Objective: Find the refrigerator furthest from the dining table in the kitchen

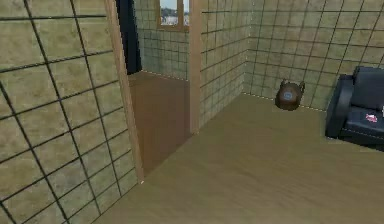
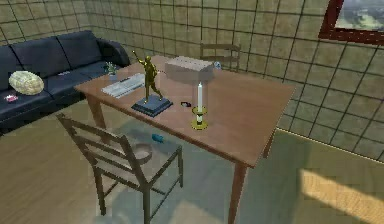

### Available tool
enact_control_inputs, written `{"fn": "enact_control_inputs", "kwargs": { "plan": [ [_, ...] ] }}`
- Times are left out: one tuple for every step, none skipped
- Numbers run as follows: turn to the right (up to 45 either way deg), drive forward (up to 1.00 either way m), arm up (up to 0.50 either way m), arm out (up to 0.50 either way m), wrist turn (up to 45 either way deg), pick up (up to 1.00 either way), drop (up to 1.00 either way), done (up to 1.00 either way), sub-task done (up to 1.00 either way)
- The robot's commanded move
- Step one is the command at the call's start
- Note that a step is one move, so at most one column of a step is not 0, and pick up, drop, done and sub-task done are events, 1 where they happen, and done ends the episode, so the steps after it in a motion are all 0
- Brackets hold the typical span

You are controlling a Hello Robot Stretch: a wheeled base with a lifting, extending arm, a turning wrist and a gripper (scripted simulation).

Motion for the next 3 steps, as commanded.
{"fn": "enact_control_inputs", "kwargs": {
  "plan": [
    [0.0, 1.0, 0.0, 0.0, 0.0, 0.0, 0.0, 0.0, 0.0],
    [0.0, 0.3, 0.0, 0.0, 0.0, 0.0, 0.0, 0.0, 0.0],
    [0.0, 0.3, 0.0, 0.0, 0.0, 0.0, 0.0, 0.0, 0.0]
  ]
}}
